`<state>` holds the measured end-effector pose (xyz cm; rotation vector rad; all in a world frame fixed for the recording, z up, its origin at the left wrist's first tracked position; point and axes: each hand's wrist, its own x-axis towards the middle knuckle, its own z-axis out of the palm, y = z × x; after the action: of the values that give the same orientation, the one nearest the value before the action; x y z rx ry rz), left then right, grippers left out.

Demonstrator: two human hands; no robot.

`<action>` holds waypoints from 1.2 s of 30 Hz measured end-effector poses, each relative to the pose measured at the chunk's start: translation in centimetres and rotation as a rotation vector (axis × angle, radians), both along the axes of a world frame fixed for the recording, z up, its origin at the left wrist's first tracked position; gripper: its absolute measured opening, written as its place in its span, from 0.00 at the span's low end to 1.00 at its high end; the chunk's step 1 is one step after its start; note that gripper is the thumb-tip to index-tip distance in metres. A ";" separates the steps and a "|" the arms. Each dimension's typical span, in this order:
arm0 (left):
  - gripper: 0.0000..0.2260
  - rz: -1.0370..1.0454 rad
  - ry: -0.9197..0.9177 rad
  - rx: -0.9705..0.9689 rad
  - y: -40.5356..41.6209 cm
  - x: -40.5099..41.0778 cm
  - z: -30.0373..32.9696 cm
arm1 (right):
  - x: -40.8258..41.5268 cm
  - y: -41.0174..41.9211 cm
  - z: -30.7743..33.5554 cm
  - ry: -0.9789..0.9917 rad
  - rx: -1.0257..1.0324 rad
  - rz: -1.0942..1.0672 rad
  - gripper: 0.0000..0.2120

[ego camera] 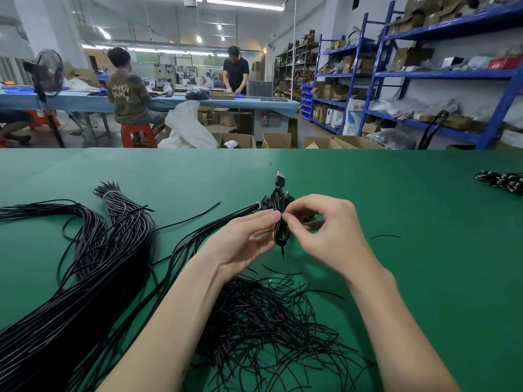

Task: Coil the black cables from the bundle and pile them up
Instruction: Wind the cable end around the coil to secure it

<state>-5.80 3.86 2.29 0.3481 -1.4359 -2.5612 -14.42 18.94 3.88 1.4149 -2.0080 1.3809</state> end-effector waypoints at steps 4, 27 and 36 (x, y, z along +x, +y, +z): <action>0.20 0.133 0.140 -0.125 0.8 -0.4 -0.2 | 0.3 -0.5 -0.1 -0.152 -0.087 -0.067 0.07; 0.14 0.325 0.122 -0.348 0.7 -1.0 -1.5 | -1.1 0.0 -1.3 -0.504 0.011 0.010 0.11; 0.12 0.312 0.193 -0.408 0.9 -0.6 -1.3 | -1.0 -0.5 -1.9 -0.281 -0.076 -0.100 0.04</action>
<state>-6.45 4.72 1.03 0.2307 -1.6333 -1.9456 -15.41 18.46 1.93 1.1235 -2.1357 1.6688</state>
